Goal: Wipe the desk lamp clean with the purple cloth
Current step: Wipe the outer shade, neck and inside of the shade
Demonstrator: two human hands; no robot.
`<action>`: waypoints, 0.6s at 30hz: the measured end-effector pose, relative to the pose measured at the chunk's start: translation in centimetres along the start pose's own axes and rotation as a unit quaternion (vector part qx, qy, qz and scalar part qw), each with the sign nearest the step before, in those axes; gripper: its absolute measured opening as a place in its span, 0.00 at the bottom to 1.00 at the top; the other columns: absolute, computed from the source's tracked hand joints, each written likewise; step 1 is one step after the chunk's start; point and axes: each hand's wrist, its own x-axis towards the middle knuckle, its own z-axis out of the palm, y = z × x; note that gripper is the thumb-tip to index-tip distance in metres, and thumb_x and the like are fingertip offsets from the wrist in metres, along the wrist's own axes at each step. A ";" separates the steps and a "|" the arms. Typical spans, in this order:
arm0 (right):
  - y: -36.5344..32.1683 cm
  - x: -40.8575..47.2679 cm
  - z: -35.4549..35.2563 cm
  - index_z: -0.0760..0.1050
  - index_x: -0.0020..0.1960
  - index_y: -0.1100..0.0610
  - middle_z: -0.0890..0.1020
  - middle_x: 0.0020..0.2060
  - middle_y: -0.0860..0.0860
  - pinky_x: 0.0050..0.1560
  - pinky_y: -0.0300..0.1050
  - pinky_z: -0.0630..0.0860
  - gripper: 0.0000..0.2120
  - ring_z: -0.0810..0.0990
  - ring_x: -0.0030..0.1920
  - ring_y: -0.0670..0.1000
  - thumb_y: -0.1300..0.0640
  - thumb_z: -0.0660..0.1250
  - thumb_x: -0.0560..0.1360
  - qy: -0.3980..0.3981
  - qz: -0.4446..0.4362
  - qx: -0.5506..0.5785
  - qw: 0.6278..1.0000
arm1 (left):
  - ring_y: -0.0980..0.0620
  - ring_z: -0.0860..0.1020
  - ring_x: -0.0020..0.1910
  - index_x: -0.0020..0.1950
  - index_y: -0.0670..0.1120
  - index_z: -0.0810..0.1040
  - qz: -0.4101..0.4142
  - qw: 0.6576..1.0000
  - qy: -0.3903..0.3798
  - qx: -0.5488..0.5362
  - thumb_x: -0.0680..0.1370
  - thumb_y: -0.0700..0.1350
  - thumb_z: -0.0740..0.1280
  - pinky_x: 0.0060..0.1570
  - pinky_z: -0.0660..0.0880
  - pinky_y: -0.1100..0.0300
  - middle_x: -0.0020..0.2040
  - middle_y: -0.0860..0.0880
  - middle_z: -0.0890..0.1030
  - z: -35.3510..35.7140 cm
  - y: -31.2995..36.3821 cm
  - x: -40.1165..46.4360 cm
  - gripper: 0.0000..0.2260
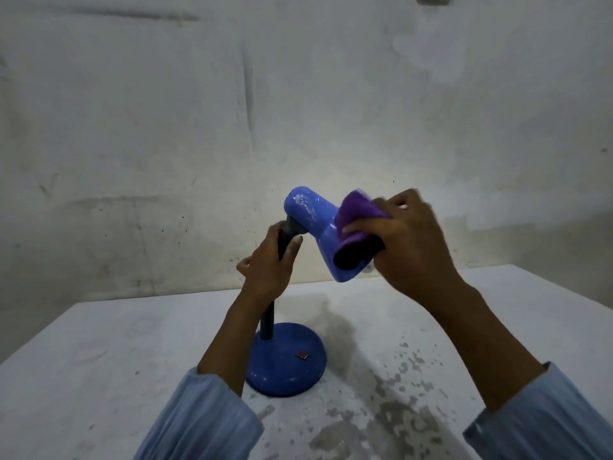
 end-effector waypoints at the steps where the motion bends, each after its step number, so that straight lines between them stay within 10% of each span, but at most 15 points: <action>1: 0.1 -0.2 0.2 0.82 0.51 0.54 0.83 0.47 0.54 0.46 0.45 0.65 0.13 0.73 0.48 0.60 0.61 0.74 0.67 0.034 0.049 0.004 0.998 | 0.55 0.72 0.50 0.65 0.53 0.64 -0.004 1.000 0.007 -0.022 0.80 0.56 0.55 0.59 0.61 0.49 0.48 0.60 0.74 0.0 0.1 -0.3 0.16; 4: -0.5 -0.8 1.4 0.80 0.55 0.56 0.82 0.52 0.56 0.48 0.47 0.68 0.16 0.72 0.52 0.60 0.61 0.73 0.68 0.061 0.121 0.007 0.991 | 0.58 0.71 0.53 0.68 0.55 0.63 -0.008 0.999 0.027 -0.046 0.80 0.54 0.56 0.64 0.60 0.45 0.53 0.62 0.72 0.0 0.1 -1.1 0.17; 18: -3.5 -4.1 3.2 0.83 0.43 0.57 0.84 0.45 0.53 0.42 0.50 0.77 0.11 0.81 0.46 0.60 0.56 0.77 0.61 0.014 -0.092 -0.140 0.986 | 0.51 0.72 0.60 0.71 0.61 0.56 0.039 0.997 0.029 -0.059 0.79 0.47 0.61 0.61 0.65 0.41 0.63 0.55 0.72 0.7 -1.7 -1.8 0.24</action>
